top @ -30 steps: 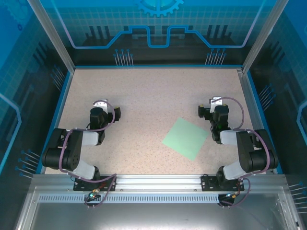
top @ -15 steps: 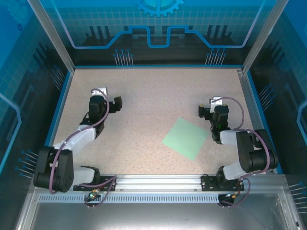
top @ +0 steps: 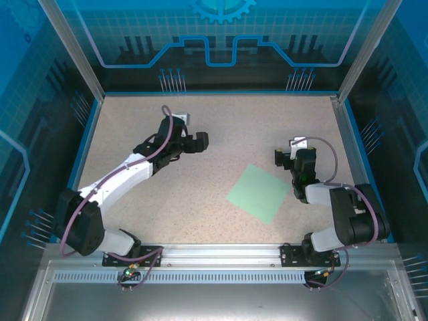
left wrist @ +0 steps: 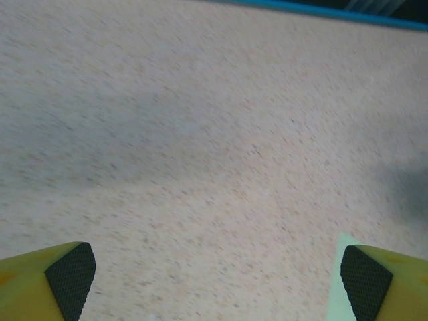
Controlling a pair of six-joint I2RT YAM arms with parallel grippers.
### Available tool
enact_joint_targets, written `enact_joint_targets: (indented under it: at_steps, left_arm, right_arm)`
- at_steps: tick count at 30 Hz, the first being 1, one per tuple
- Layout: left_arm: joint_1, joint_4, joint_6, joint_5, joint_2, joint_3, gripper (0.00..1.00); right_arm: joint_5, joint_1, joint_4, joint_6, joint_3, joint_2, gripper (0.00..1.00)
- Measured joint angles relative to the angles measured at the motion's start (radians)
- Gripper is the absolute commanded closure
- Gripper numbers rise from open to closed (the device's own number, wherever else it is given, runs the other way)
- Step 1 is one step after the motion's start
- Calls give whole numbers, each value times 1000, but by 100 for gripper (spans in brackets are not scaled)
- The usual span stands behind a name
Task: Fold a paper plane with a square sheet of paper (pick it up from the middle)
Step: Move the square sheet of paper to the center of the table.
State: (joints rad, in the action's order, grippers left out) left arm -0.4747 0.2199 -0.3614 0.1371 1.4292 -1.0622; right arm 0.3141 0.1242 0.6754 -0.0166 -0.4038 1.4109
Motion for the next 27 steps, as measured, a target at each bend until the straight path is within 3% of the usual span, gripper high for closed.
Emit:
enact_joint_targets:
  at_steps: [7, 15, 21, 27]
  left_arm:
    - [-122, 49, -28, -92, 115, -115, 3]
    - [-278, 42, -116, -325, 344, -266, 25]
    - [-333, 72, -164, -426, 520, -360, 34]
    - [-349, 124, -192, -449, 662, -501, 36]
  right_arm:
    - [23, 0, -350, -76, -213, -167, 1]
    - [-29, -38, -841, -332, -521, -114, 1]
    - [-187, -188, -990, -515, -527, -109, 1]
    - [-264, -210, -1039, -588, -526, -109, 0]
